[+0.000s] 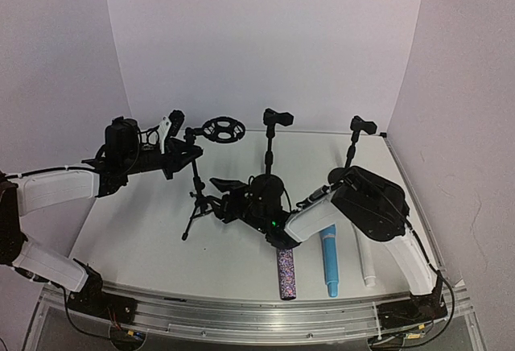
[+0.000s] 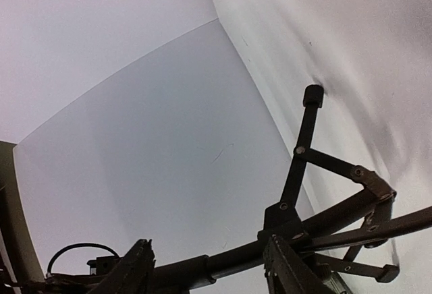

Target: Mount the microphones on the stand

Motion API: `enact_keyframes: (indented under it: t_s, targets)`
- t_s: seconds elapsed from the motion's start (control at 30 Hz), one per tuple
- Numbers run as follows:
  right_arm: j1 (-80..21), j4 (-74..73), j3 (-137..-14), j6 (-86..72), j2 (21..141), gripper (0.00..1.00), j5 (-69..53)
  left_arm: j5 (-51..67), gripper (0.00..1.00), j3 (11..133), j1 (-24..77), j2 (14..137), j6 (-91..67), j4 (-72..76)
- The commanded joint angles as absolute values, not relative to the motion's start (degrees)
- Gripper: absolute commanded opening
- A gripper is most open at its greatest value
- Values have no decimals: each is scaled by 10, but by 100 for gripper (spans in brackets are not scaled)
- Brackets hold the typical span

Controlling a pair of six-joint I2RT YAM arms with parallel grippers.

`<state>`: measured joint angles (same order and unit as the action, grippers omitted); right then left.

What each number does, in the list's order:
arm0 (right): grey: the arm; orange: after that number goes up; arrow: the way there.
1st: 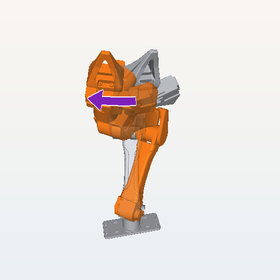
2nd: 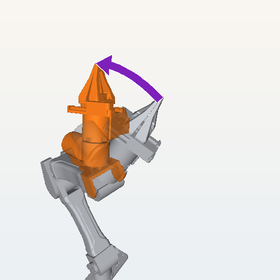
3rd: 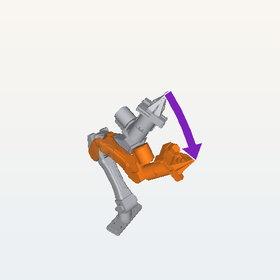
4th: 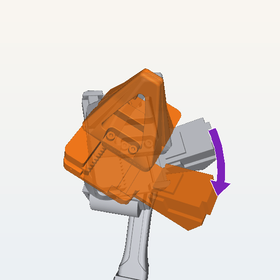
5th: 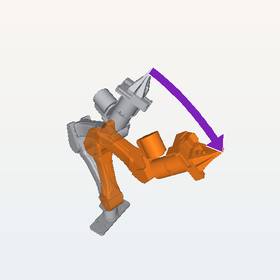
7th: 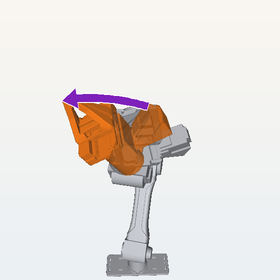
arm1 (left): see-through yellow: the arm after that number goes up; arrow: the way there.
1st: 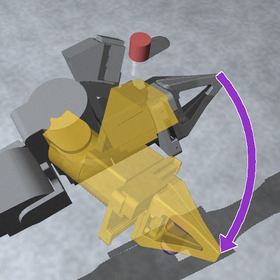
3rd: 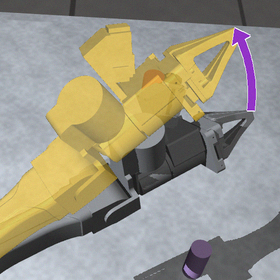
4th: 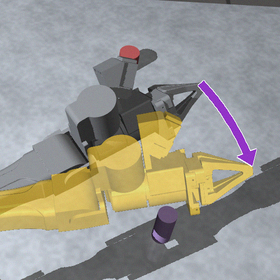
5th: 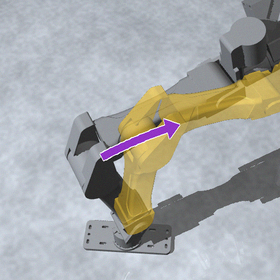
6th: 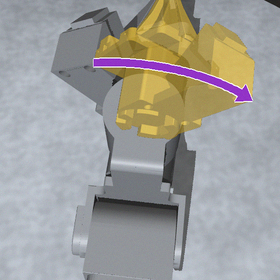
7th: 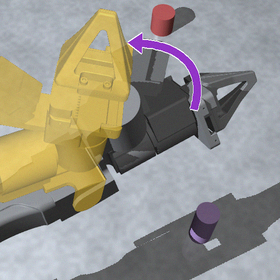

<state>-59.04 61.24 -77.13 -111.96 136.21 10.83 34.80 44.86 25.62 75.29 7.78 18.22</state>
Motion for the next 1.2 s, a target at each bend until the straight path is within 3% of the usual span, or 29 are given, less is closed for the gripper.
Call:
enact_keyframes:
  t_s: [0.0, 0.33, 0.7, 0.8, 1.0, 1.17]
  targets:
    - [-577, 569, -731, -1184, 1286, 58, 59, 396, 0, 472, 259, 738, 75, 167]
    - [-527, 325, -693, -991, 1154, 59, -93, 465, 0, 496, 232, 760, 147, 113]
    - [-502, 129, -687, -843, 1091, 59, -153, 492, 0, 460, 231, 765, 154, 108]
    - [-499, 57, -706, -789, 1080, 59, -153, 493, 0, 459, 230, 772, 145, 110]
    - [-499, -235, -819, -596, 1063, 59, -95, 495, 0, 442, 228, 788, 131, 104]
    - [-501, -349, -820, -536, 1041, 60, -42, 505, 0, 442, 225, 794, 127, 90]
